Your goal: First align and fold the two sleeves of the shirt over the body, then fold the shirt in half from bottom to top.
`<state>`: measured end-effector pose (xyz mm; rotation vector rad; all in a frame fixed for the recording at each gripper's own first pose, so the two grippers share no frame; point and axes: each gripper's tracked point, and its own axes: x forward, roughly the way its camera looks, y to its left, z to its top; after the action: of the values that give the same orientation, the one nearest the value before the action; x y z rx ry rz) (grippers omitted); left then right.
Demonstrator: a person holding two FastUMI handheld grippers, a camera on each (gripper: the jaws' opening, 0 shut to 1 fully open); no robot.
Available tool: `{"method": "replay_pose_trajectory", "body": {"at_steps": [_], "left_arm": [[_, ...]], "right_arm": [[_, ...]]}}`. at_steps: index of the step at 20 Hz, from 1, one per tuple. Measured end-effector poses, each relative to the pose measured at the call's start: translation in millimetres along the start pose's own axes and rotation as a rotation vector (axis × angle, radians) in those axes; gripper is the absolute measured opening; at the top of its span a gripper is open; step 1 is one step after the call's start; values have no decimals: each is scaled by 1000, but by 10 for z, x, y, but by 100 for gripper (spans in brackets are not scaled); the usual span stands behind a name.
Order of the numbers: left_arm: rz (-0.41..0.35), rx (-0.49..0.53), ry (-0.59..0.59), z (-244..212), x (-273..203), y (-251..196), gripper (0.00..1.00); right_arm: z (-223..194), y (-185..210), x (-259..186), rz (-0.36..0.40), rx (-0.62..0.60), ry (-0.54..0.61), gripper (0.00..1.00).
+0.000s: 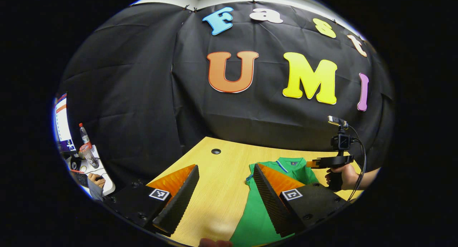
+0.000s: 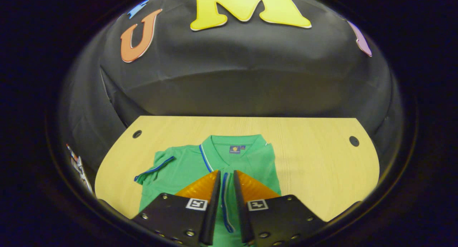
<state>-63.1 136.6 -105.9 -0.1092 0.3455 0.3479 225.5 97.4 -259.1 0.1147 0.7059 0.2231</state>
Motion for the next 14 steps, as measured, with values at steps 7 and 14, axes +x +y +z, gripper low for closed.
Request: {"method": "replay_pose_trajectory", "body": {"at_steps": [7, 14], "left_arm": [[-121, 13, -10, -4, 187, -157, 98], [-364, 118, -41, -67, 600, -617, 98]], "right_arm": [[320, -240, -794, -57, -52, -125, 70], [391, -330, -2014, -94, -137, -259, 70]]}}
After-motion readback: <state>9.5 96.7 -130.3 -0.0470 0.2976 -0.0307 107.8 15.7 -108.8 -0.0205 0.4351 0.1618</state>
